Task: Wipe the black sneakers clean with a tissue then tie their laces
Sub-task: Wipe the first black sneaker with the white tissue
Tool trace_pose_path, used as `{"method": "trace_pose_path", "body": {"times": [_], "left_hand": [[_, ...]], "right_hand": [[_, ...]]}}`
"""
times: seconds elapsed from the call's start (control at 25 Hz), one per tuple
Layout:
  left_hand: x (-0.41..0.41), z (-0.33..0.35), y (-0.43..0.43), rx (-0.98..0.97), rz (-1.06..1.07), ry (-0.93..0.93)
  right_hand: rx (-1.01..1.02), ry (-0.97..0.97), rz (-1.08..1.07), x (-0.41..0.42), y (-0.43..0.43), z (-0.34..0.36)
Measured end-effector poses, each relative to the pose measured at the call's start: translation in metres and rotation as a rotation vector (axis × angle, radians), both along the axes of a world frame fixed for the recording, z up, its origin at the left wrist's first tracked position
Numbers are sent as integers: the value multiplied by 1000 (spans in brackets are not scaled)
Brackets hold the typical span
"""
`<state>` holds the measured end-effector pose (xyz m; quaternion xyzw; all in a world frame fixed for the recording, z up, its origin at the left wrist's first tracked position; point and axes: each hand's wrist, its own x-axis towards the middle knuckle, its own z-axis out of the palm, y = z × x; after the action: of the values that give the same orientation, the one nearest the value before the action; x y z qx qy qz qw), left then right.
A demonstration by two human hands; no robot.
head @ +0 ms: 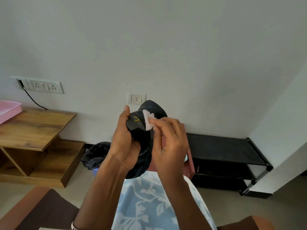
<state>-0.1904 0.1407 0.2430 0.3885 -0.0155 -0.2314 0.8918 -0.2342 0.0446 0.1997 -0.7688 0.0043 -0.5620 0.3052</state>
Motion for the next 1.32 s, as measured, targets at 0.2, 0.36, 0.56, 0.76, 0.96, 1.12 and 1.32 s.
{"method": "trace_pose_path", "body": {"times": [0.2,0.36,0.56,0.76,0.96,1.12,1.32], "left_hand": [[10,4,10,-92,-1,-38],[18,1,10,-110,-98,-102],[18,-5,12,-175,-166,-57],[18,0,13,-153,53,-8],[14,2,14,-160,49,-32],[7,0,10,-192,40,-48],[-1,-1,7,-190,48,-34]], "right_hand": [[88,77,118,-8,6,-26],[-1,58,142,-5,14,3],[-114,12,163,-8,30,-3],[43,32,129,-15,18,-37],[36,-28,103,-2,15,-11],[29,-60,56,11,11,22],[24,-29,51,9,-1,13]]}}
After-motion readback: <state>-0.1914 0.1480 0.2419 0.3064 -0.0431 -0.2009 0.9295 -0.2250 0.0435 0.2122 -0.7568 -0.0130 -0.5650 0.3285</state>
